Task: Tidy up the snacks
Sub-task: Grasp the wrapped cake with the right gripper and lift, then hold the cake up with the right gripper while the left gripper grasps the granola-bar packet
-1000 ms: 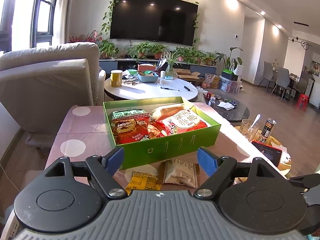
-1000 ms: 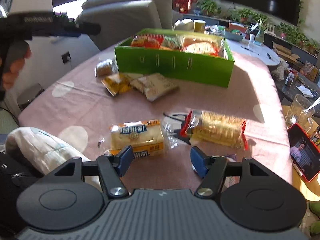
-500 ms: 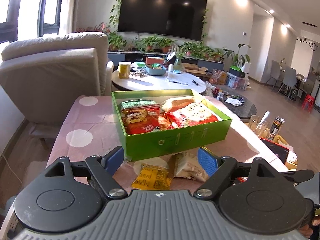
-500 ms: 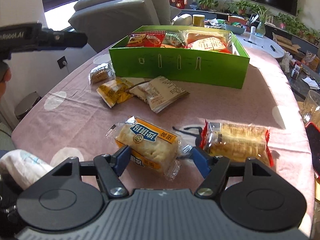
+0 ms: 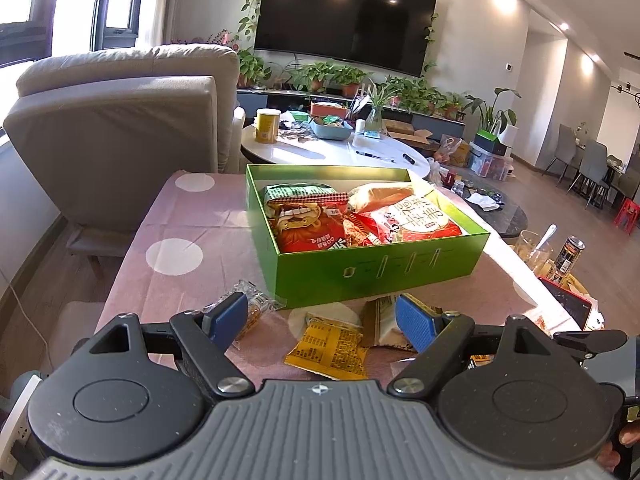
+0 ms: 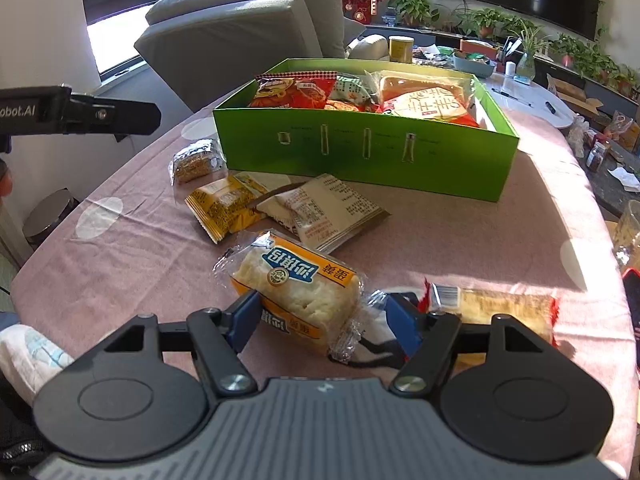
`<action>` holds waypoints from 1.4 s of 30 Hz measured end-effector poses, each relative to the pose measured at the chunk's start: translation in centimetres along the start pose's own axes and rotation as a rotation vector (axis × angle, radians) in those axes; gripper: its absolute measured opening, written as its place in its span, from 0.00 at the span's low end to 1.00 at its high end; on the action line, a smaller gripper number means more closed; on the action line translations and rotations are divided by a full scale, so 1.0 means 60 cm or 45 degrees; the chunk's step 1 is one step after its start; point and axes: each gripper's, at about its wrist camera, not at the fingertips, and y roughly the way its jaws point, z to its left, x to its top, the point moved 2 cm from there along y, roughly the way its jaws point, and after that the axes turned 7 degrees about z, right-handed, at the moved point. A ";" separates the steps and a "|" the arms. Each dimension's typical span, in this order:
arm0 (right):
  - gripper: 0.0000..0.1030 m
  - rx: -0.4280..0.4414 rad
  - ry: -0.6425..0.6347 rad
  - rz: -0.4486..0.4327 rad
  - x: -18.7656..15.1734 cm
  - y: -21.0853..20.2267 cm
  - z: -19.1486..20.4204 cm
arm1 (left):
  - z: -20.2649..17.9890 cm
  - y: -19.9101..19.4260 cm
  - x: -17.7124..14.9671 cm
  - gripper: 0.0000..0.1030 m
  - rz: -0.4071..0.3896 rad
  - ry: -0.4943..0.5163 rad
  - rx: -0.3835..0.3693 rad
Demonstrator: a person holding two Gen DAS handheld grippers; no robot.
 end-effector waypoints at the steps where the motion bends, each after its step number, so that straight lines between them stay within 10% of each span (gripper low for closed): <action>1: 0.72 0.005 -0.001 0.001 0.001 0.002 0.001 | 0.002 0.000 0.000 0.77 0.001 -0.004 0.004; 15: 0.79 -0.010 -0.118 -0.036 0.006 0.002 0.017 | 0.062 0.046 -0.005 0.83 0.065 0.030 0.200; 31: 0.85 0.002 -0.252 0.015 0.041 0.040 0.028 | 0.068 0.166 0.016 0.83 0.214 0.185 0.139; 42: 0.82 0.038 -0.154 0.037 0.040 0.033 0.030 | 0.081 0.186 -0.001 0.38 0.253 0.161 0.126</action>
